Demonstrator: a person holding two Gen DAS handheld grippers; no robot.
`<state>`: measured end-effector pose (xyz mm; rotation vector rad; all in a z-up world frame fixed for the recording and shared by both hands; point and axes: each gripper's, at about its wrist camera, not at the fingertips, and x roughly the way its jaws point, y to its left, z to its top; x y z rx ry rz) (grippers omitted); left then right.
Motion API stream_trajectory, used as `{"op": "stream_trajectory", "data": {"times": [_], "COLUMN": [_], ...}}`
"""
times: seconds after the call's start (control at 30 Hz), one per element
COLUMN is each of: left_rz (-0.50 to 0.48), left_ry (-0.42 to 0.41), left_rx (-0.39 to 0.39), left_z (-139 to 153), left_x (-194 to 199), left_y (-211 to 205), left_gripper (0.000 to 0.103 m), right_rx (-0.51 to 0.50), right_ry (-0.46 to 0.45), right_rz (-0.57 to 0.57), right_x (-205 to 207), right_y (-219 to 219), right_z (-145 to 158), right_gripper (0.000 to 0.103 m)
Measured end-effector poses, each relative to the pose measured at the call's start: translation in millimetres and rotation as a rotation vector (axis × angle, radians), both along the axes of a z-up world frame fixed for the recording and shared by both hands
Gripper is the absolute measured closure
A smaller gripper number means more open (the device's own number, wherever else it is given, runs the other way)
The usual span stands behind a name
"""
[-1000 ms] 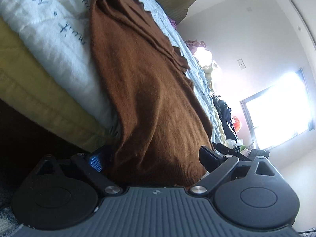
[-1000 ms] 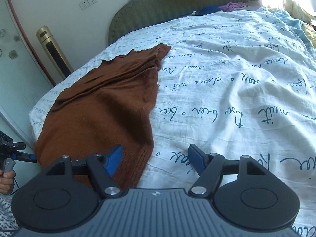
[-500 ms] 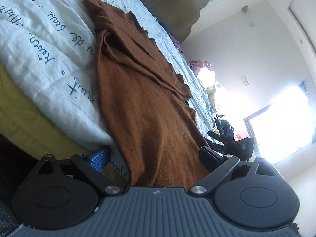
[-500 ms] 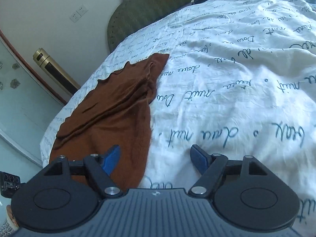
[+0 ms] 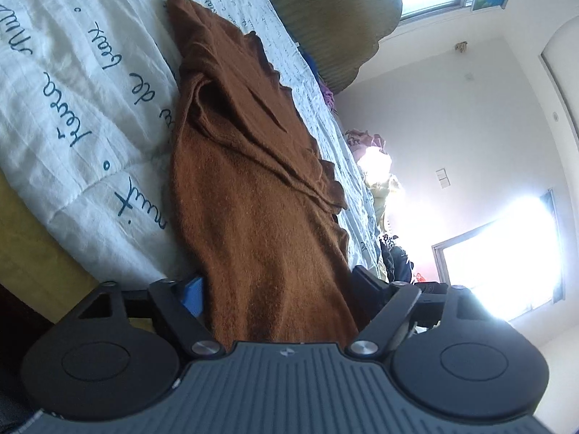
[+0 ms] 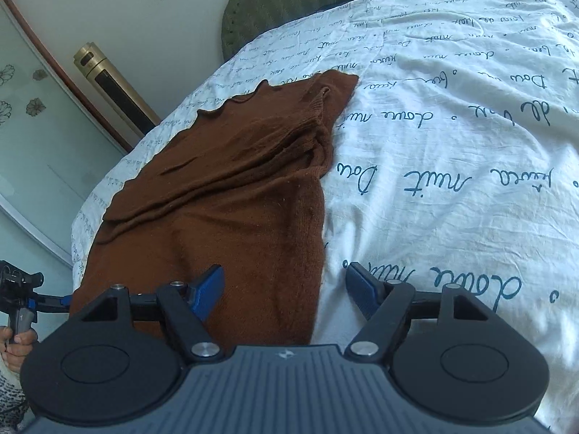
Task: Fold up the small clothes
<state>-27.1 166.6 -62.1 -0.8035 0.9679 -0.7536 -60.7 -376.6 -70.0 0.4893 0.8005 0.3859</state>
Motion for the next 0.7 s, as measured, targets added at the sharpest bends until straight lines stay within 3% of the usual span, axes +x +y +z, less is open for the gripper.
{"op": "stream_trajectory", "data": {"times": [0.03,0.07,0.1,0.17,0.23,0.33,0.7], "left_rz": [-0.010,-0.004,0.000,0.010,0.026,0.053,0.133], "left_ry": [0.014,0.045,0.066,0.076,0.071,0.044,-0.053], "left_rx": [0.007,0.020,0.025,0.033,0.045,0.046,0.054], "left_z": [-2,-7,-13,-20,-22,-14,19], "left_x": [0,0,0,-1,-2,0,36], "left_y": [-3,-5,-7,-9,-9,-7,3], "left_gripper": [0.071,0.081,0.081,0.095,0.099,0.100,0.100], "right_rx": [-0.007,-0.012,-0.018,-0.018,-0.019,-0.050,0.013], "right_ry": [-0.001,0.004,0.015,0.019,0.014,-0.022,-0.151], "right_rz": [-0.002,-0.006,-0.017,-0.022,-0.025,-0.032,-0.081], "right_x": [0,0,0,-1,-2,-4,27], "right_y": [1,1,0,-3,-4,2,-13], "right_z": [0,-1,-2,-3,-4,5,32], "right_gripper": [0.033,0.050,0.069,0.083,0.095,0.097,0.098]}}
